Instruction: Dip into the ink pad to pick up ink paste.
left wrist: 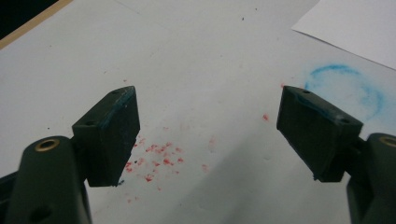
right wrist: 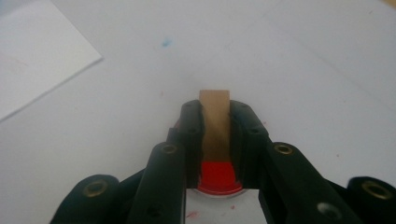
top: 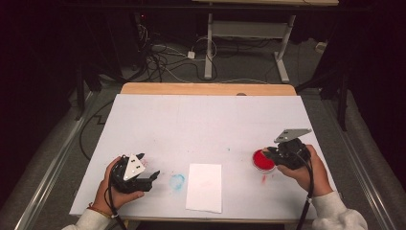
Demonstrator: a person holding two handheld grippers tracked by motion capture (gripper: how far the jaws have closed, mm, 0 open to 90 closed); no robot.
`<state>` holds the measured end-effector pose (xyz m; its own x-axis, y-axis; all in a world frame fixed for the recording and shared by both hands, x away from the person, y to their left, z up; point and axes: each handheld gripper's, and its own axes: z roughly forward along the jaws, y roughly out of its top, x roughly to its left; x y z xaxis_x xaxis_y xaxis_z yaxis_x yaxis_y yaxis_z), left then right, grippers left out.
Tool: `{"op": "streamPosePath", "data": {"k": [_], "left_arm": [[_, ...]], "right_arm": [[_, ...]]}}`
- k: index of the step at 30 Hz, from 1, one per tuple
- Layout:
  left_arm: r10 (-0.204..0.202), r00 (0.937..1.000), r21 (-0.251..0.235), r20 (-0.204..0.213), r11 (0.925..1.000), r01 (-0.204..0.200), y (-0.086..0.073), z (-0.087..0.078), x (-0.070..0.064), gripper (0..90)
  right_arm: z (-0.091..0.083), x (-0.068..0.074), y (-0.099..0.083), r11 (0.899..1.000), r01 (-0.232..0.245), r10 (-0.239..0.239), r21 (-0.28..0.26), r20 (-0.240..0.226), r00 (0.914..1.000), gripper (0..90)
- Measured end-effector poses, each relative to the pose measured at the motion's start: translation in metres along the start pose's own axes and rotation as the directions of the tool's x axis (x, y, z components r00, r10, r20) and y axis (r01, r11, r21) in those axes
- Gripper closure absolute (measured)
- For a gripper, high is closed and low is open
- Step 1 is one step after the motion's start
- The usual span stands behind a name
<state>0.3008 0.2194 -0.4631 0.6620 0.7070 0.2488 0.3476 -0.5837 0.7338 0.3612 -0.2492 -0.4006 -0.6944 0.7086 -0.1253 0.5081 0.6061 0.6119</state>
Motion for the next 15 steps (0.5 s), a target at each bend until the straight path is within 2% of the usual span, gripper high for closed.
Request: {"op": "streamPosePath", "data": {"k": [2, 3, 4, 7, 10, 15], "left_arm": [[-0.002, 1.0, 0.003, 0.0, 1.0, 0.002, 0.0, 0.001, 0.001, 20.7], [-0.003, 1.0, 0.002, 0.0, 1.0, 0.003, 0.0, 0.001, 0.001, 20.7], [-0.004, 1.0, 0.003, 0.0, 1.0, 0.004, 0.0, 0.001, 0.001, 20.7], [-0.002, 1.0, 0.003, 0.004, 1.0, 0.002, -0.001, 0.001, 0.001, 20.7], [-0.001, 1.0, 0.005, 0.009, 1.0, 0.001, -0.001, 0.001, 0.0, 20.7], [-0.007, 0.9999, 0.013, 0.012, 0.9999, 0.007, 0.0, 0.001, -0.001, 20.7]], "right_arm": [[0.012, -0.002, -0.002, 0.999, 0.0, 0.001, 0.036, -0.007, 1.0, 76.4], [0.022, -0.004, -0.004, 0.997, 0.001, -0.001, 0.073, -0.009, 1.0, 76.4], [0.022, -0.004, -0.004, 0.997, 0.001, -0.001, 0.073, -0.009, 1.0, 76.4], [0.034, -0.007, -0.008, 0.993, 0.0, 0.002, 0.121, -0.016, 0.9999, 76.4], [0.035, -0.007, -0.008, 0.992, -0.01, 0.013, 0.123, -0.018, 0.9998, 76.5], [0.037, -0.003, -0.008, 0.991, 0.002, -0.002, 0.132, 0.004, 1.0, 76.5]]}}
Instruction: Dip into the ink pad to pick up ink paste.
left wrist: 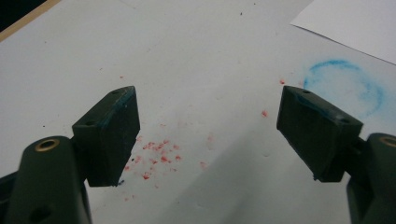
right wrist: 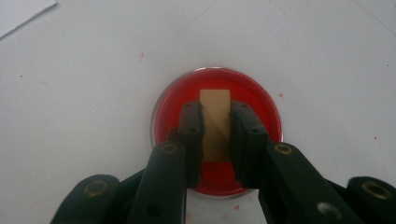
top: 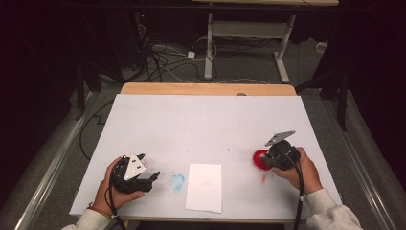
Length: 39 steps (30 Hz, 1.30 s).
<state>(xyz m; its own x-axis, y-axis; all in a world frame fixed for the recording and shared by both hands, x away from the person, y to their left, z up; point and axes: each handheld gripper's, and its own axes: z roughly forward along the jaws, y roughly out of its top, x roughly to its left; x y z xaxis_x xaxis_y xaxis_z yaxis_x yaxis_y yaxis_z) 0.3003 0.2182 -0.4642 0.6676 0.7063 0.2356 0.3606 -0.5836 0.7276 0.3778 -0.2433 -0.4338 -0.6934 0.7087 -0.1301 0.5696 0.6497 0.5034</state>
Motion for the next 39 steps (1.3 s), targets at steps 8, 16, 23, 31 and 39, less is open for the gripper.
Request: {"op": "streamPosePath", "data": {"k": [8, 16, 23, 31, 39], "left_arm": [[0.005, 1.0, 0.003, 0.006, 1.0, -0.005, 0.001, 0.001, -0.001, 20.7], [0.004, 1.0, 0.003, 0.007, 1.0, -0.004, 0.001, 0.001, -0.001, 20.7], [0.004, 1.0, 0.005, 0.009, 1.0, -0.004, 0.001, 0.002, -0.001, 20.7], [0.007, 0.9999, 0.006, 0.01, 1.0, -0.007, 0.001, 0.002, -0.001, 20.7], [-0.002, 0.9999, -0.001, 0.01, 1.0, 0.002, 0.001, 0.001, 0.0, 21.1]], "right_arm": [[0.001, 0.003, 0.001, 1.0, 0.014, -0.014, 0.005, 0.019, 0.9997, 76.6], [0.002, -0.001, 0.0, 1.0, -0.021, 0.021, 0.003, -0.011, 0.9997, 76.5], [0.002, 0.0, 0.0, 1.0, -0.011, 0.011, 0.009, 0.0, 0.9999, 76.5], [0.002, 0.002, 0.0, 1.0, -0.01, 0.01, 0.013, 0.01, 0.9999, 76.5], [-0.008, -0.003, 0.003, 0.999, -0.034, 0.034, -0.028, -0.003, 0.9994, 76.4]]}}
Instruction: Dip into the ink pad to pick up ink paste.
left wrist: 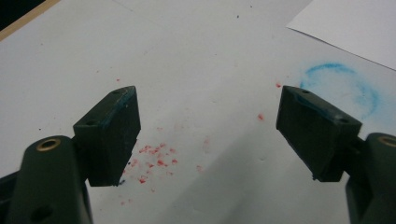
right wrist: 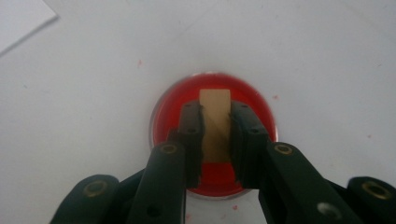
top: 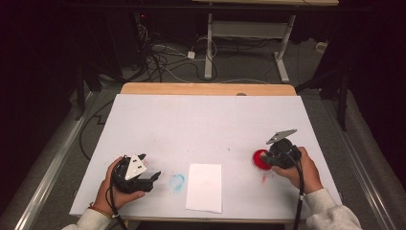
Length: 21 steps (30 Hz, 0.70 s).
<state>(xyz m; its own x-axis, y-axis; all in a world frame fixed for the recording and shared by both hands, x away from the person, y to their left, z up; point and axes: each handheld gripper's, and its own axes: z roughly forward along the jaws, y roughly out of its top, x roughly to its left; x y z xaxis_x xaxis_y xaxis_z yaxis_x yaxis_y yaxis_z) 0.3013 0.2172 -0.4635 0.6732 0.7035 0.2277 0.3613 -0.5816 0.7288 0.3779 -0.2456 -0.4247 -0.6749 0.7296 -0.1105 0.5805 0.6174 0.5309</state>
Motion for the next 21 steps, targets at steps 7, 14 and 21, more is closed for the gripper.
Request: {"op": "streamPosePath", "data": {"k": [7, 14, 21], "left_arm": [[-0.002, 1.0, -0.003, -0.005, 1.0, 0.002, 0.0, -0.002, 0.0, 21.1], [-0.001, 1.0, 0.002, -0.006, 1.0, 0.001, 0.0, -0.001, 0.001, 21.1], [-0.001, 1.0, 0.002, -0.01, 1.0, 0.001, 0.0, -0.001, 0.001, 21.2]], "right_arm": [[-0.035, 0.001, 0.008, 0.995, 0.009, -0.008, -0.096, 0.014, 0.9999, 76.3], [-0.049, 0.002, 0.01, 0.992, 0.018, -0.015, -0.125, 0.029, 0.9995, 76.3], [-0.047, 0.005, 0.011, 0.993, 0.037, -0.034, -0.116, 0.026, 0.9991, 76.3]]}}
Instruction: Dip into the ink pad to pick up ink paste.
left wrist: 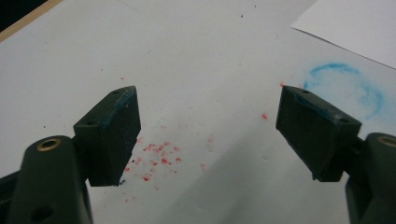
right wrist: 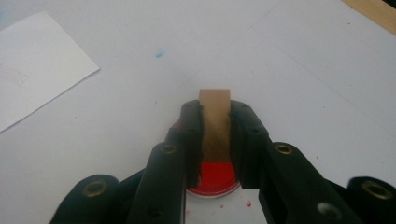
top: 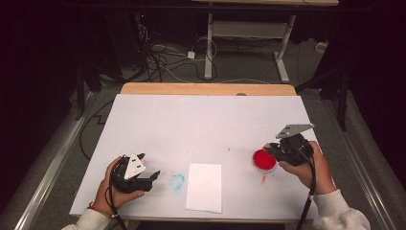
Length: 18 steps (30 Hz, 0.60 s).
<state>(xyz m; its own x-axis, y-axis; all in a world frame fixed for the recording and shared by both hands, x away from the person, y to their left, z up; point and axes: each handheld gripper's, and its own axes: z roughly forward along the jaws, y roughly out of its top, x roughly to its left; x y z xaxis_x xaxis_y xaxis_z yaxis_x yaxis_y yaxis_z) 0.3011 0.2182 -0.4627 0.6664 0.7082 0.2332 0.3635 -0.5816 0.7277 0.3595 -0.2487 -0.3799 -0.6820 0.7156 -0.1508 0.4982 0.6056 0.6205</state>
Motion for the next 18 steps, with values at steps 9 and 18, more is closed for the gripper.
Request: {"op": "streamPosePath", "data": {"k": [9, 18], "left_arm": [[0.001, 1.0, 0.002, 0.002, 1.0, -0.001, 0.0, 0.0, 0.0, 21.3], [0.009, 0.9999, 0.006, 0.004, 0.9999, -0.009, 0.0, 0.0, 0.0, 21.8]], "right_arm": [[0.025, 0.001, -0.006, 0.997, 0.014, -0.014, 0.072, -0.001, 0.9999, 76.3], [0.043, 0.0, -0.012, 0.992, 0.022, -0.021, 0.123, -0.011, 0.9997, 76.3]]}}
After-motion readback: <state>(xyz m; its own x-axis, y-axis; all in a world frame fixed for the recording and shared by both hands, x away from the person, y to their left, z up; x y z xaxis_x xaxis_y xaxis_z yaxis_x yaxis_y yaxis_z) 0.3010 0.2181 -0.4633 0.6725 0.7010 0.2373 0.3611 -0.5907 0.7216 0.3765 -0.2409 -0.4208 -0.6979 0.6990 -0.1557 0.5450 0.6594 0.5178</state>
